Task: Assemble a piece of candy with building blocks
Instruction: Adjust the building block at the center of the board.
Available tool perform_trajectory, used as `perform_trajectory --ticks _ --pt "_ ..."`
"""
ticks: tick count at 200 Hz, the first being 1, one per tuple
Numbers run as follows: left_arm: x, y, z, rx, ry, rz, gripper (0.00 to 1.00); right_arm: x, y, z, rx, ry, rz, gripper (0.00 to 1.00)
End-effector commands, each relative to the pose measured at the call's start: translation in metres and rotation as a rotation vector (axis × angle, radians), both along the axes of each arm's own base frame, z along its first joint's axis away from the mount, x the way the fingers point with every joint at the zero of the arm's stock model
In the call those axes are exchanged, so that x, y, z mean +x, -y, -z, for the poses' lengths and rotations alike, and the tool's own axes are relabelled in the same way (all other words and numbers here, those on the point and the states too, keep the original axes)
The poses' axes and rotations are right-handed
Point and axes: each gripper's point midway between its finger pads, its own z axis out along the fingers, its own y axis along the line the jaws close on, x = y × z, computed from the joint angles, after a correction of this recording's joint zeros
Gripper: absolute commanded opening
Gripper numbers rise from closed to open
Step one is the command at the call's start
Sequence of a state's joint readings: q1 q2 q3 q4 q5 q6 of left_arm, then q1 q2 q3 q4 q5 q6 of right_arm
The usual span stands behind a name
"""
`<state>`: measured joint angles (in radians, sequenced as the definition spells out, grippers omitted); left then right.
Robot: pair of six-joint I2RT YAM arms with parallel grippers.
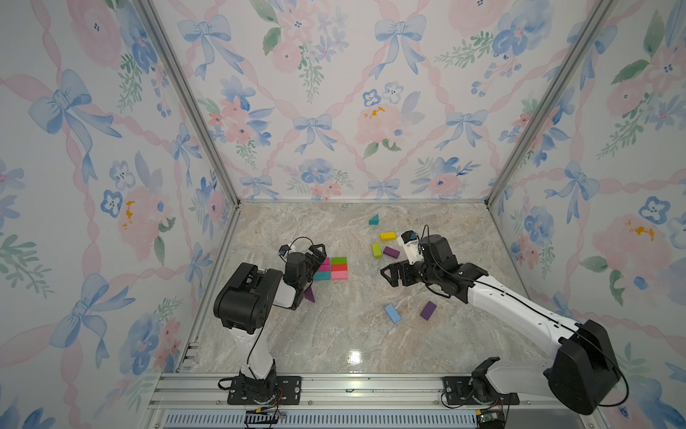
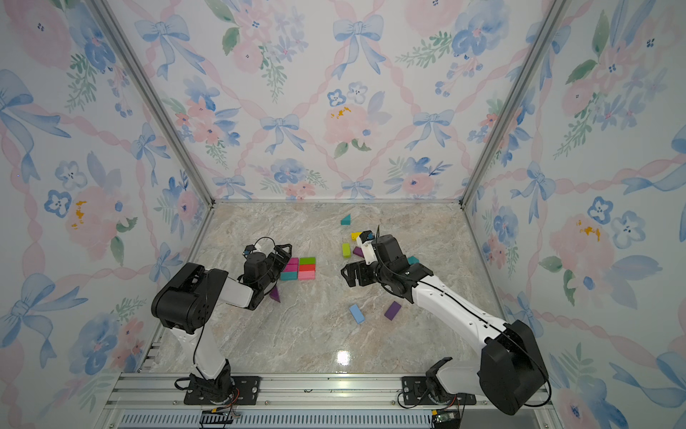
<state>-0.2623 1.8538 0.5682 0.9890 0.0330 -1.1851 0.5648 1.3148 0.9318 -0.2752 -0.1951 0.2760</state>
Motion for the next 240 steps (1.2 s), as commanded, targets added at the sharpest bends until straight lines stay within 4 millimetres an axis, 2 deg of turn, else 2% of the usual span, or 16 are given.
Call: perform_trajectory --ticks 1,135,169,182,185,198,240 --pt "-0.017 0.001 0.045 0.024 -0.153 -0.002 0.98 -0.003 0.005 -0.002 0.011 0.003 0.003 0.99" --pt "-0.022 0.005 0.047 0.029 -0.161 -0.014 0.98 -0.003 0.010 -0.004 0.016 0.004 0.016 0.99" --pt "-0.010 0.002 0.036 0.091 -0.146 0.017 0.98 -0.004 0.012 -0.004 0.009 0.005 0.015 0.99" --pt "-0.003 0.000 0.035 0.176 -0.180 0.053 0.98 -0.004 0.014 -0.004 0.007 0.005 0.019 0.99" --pt "0.006 0.002 0.024 0.191 -0.160 0.062 0.98 -0.004 0.014 -0.004 0.007 0.006 0.019 0.99" --pt "0.016 0.001 0.017 0.283 -0.177 0.100 0.98 -0.004 0.016 -0.003 0.008 0.005 0.022 0.99" --pt "0.040 0.005 0.011 0.552 -0.286 0.246 0.98 -0.004 0.017 -0.001 0.012 0.000 0.032 0.99"
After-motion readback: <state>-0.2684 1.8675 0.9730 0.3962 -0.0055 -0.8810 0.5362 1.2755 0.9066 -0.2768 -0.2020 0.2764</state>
